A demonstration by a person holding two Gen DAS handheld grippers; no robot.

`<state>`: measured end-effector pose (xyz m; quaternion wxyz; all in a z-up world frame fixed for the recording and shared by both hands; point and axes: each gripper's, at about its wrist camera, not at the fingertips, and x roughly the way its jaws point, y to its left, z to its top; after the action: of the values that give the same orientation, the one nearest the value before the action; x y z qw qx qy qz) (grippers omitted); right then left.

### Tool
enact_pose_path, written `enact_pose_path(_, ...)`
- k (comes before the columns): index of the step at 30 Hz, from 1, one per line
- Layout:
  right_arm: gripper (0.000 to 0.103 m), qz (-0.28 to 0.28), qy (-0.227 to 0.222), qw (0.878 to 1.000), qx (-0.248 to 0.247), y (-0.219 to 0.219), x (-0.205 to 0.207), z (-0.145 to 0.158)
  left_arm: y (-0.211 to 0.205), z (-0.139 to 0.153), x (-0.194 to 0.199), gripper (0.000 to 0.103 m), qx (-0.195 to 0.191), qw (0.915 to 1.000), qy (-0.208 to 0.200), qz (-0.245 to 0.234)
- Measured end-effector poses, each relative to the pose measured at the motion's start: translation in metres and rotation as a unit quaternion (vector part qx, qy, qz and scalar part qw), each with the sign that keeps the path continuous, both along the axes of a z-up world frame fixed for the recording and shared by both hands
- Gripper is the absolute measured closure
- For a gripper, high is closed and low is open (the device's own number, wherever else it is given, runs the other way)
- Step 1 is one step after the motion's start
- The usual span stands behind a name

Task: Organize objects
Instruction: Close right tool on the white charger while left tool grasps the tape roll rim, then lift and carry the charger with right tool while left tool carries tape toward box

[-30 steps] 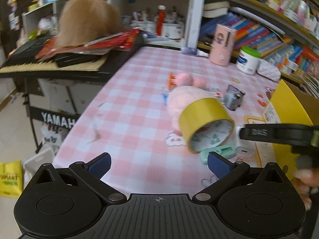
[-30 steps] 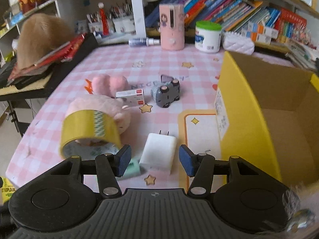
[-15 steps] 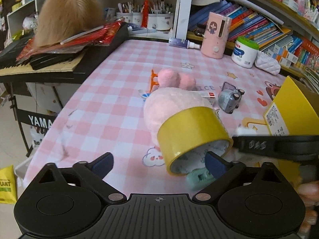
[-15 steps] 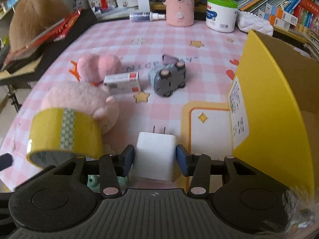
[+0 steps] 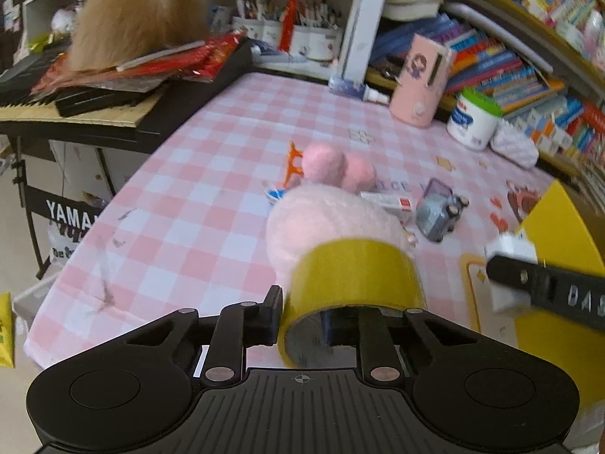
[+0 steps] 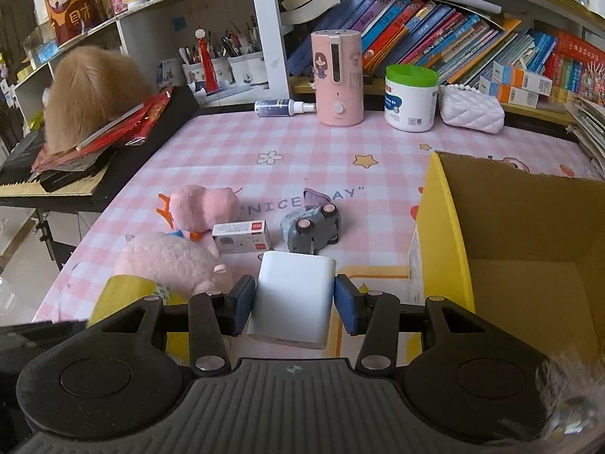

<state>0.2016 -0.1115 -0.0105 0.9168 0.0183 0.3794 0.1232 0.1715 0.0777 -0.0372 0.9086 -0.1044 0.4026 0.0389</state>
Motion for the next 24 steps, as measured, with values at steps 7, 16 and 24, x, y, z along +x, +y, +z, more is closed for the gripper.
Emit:
enact_pose_path(7,0.059,0.017,0.004,1.000,0.002,0.000,-0.020,0.002,0.014,0.014,-0.021,0.089,-0.015,0.9992,-0.029,0.022)
enact_pose_path(16,0.059,0.051,-0.006,0.999,-0.012,0.002,-0.067,0.009,0.029,0.034,-0.070,0.089,-0.033,0.9973,-0.060,0.027)
enact_pose_path(24,0.059,0.036,-0.002,0.999,-0.005,-0.002,-0.112,0.012,0.030,0.044,-0.113,0.089,-0.026,0.9971,-0.070,0.007)
